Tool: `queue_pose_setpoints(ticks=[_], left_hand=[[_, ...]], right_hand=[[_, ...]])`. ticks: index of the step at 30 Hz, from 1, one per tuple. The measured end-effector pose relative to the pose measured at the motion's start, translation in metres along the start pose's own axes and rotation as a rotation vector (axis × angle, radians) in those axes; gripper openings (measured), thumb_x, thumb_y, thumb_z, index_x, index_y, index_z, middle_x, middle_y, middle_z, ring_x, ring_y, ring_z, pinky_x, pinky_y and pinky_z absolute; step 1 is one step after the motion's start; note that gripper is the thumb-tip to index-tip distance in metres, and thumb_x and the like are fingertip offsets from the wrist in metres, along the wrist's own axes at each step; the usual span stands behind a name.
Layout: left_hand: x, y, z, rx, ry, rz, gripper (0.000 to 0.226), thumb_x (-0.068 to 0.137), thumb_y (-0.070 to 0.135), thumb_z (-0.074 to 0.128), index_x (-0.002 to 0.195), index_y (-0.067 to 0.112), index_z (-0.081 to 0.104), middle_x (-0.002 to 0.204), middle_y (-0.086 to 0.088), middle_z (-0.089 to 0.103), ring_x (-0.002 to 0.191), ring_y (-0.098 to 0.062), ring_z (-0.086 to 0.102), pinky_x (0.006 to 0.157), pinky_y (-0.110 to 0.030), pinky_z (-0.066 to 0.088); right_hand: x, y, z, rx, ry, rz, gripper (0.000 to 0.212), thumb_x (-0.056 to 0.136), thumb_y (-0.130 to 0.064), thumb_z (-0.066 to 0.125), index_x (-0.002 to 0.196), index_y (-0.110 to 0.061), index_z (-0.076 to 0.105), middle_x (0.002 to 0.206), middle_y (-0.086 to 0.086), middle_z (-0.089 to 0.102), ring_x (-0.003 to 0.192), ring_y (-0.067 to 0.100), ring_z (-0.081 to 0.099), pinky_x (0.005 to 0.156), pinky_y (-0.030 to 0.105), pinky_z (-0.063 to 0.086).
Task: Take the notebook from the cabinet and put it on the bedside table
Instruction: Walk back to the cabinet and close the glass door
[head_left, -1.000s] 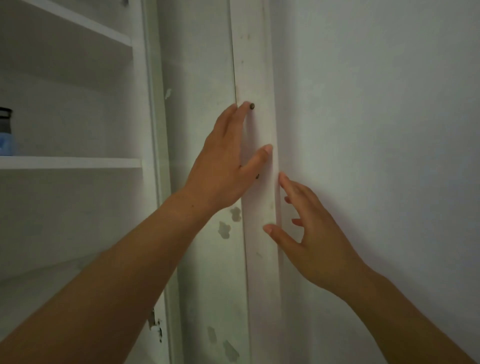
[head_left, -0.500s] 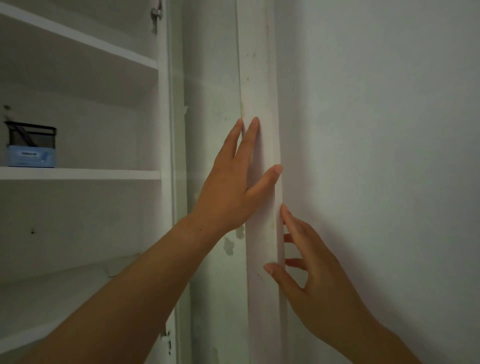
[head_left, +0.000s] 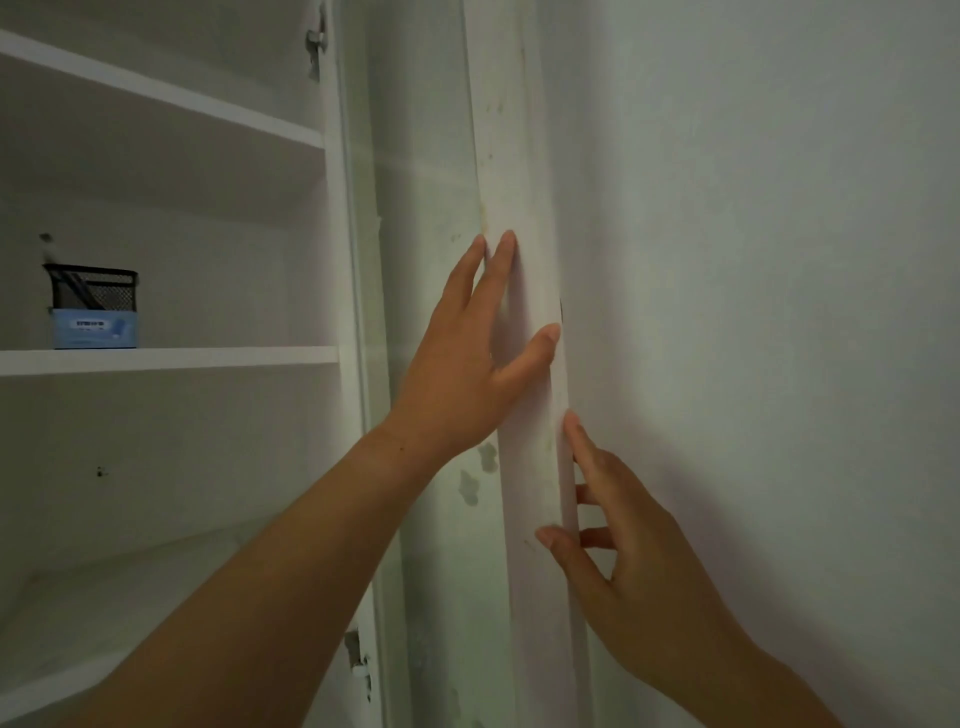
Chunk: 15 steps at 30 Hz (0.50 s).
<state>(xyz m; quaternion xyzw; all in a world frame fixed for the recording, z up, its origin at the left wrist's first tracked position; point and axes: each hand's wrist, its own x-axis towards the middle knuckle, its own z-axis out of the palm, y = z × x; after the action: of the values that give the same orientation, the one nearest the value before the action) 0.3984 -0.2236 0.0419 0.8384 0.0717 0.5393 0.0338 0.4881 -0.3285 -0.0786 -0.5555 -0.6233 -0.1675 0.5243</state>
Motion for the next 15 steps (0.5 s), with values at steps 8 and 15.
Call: queue_pose_setpoints(ticks=[8,15], left_hand=[[-0.01,-0.008,-0.026,-0.071,-0.011,0.029,0.079,0.078,0.061,0.04,0.145,0.035,0.006,0.156,0.012,0.004,0.142,-0.01,0.01,0.109,-0.033,0.018],[-0.027,-0.021,-0.061,-0.169,-0.016,0.039,0.076,0.081,0.059,0.042,0.145,0.037,0.008,0.155,0.013,0.008,0.141,-0.011,0.015,0.108,-0.051,0.033]], right_hand=[[-0.005,-0.034,0.015,-0.024,0.034,0.058,0.063,0.082,-0.046,0.044,0.126,-0.061,0.002,0.126,-0.038,0.031,0.109,-0.012,0.044,0.084,0.01,0.047],[-0.014,-0.07,0.035,0.051,0.005,0.078,0.061,0.081,-0.048,0.048,0.128,-0.061,0.01,0.126,-0.044,0.033,0.111,-0.015,0.043,0.083,0.008,0.046]])
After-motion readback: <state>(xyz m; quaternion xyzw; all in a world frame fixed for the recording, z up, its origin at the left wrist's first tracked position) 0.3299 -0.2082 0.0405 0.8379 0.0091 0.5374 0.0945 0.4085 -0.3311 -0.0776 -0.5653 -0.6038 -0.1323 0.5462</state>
